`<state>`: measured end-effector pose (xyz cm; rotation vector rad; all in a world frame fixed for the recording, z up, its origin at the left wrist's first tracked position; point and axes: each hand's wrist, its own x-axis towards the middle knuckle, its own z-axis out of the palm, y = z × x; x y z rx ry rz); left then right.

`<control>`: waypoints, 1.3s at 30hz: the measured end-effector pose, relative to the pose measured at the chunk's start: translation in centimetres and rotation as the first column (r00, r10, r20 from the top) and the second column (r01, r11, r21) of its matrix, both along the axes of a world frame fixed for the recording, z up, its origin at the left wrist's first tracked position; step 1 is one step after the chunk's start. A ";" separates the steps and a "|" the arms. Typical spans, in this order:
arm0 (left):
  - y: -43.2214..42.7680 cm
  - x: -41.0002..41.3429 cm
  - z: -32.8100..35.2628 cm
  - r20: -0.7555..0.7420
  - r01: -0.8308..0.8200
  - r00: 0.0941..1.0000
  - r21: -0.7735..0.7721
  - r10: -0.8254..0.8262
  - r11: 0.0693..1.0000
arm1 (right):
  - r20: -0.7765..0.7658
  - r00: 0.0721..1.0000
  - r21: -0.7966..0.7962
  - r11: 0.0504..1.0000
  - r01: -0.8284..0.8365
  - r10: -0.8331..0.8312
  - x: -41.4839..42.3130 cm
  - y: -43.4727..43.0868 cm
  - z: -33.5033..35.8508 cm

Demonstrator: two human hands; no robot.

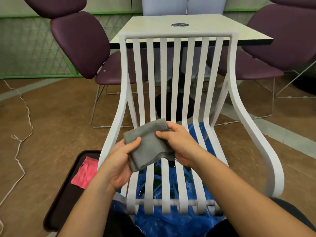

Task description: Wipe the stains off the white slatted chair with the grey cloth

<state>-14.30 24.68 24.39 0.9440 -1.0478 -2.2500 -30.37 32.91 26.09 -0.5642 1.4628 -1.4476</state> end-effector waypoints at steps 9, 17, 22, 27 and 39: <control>-10.0 9.9 -1.3 -0.157 -0.413 0.905 -0.098 0.395 0.906 | -0.708 0.683 0.052 0.978 -0.202 0.179 8.1 -9.0 0.5; -14.7 17.0 -13.8 -0.055 -0.610 0.762 0.273 0.645 0.744 | -0.912 -0.258 0.403 0.811 -0.423 0.318 14.5 -13.1 -3.4; -14.8 19.1 -21.7 0.083 -0.685 0.693 0.385 0.716 0.619 | -0.854 -0.361 0.498 0.788 -0.362 0.374 14.4 -13.4 -3.6; -16.2 20.3 -25.7 0.106 -0.693 0.669 0.446 0.735 0.566 | -0.860 -0.353 0.489 0.795 -0.359 0.369 14.9 -13.3 -4.0; -13.3 22.1 -29.8 0.399 -0.765 0.606 0.531 0.688 0.365 | -0.878 -0.318 0.461 0.813 -0.355 0.359 14.7 -13.3 -4.0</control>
